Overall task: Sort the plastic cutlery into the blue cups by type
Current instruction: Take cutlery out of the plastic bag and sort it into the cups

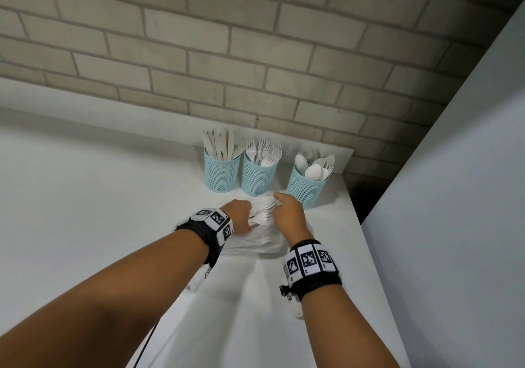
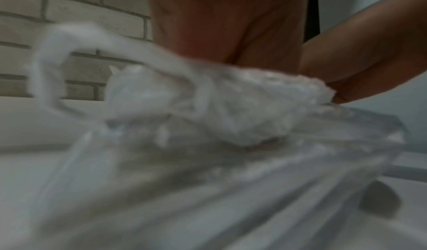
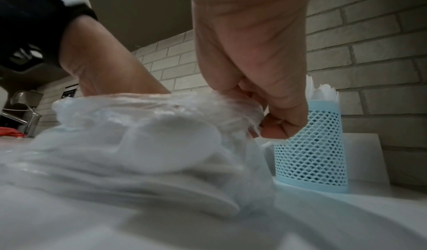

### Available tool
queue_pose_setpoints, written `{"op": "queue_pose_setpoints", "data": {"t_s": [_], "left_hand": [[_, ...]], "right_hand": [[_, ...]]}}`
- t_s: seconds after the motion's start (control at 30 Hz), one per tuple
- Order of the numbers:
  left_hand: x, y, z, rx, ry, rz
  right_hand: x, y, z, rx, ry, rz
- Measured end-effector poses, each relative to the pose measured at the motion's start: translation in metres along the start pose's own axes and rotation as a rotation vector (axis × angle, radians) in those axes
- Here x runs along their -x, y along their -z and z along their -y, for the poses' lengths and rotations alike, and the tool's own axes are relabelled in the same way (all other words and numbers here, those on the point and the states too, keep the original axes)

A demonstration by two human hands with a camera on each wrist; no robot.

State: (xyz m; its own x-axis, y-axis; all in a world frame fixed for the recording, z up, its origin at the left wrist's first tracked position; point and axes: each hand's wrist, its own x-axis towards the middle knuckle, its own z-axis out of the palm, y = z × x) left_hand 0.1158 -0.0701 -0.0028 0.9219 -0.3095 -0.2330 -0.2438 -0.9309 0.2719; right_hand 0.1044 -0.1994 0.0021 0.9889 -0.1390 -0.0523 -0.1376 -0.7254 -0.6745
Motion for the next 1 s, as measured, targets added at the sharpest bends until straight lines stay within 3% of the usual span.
{"op": "queue_pose_setpoints", "data": {"t_s": [0.1,0.33,0.63,1.0], "left_hand": [[0.000,0.003,0.001,0.096,-0.001,0.006],[0.001,0.018,0.007,0.272,0.061,0.199],[0.000,0.022,0.015,0.370,0.050,0.119],[0.004,0.021,0.017,0.501,0.039,0.155]], "right_hand": [[0.000,0.002,-0.001,-0.088,-0.001,-0.058],[0.004,0.006,-0.002,-0.180,0.029,-0.126],[0.005,0.007,0.001,-0.200,0.058,-0.159],[0.006,0.009,0.001,-0.159,0.065,-0.172]]}}
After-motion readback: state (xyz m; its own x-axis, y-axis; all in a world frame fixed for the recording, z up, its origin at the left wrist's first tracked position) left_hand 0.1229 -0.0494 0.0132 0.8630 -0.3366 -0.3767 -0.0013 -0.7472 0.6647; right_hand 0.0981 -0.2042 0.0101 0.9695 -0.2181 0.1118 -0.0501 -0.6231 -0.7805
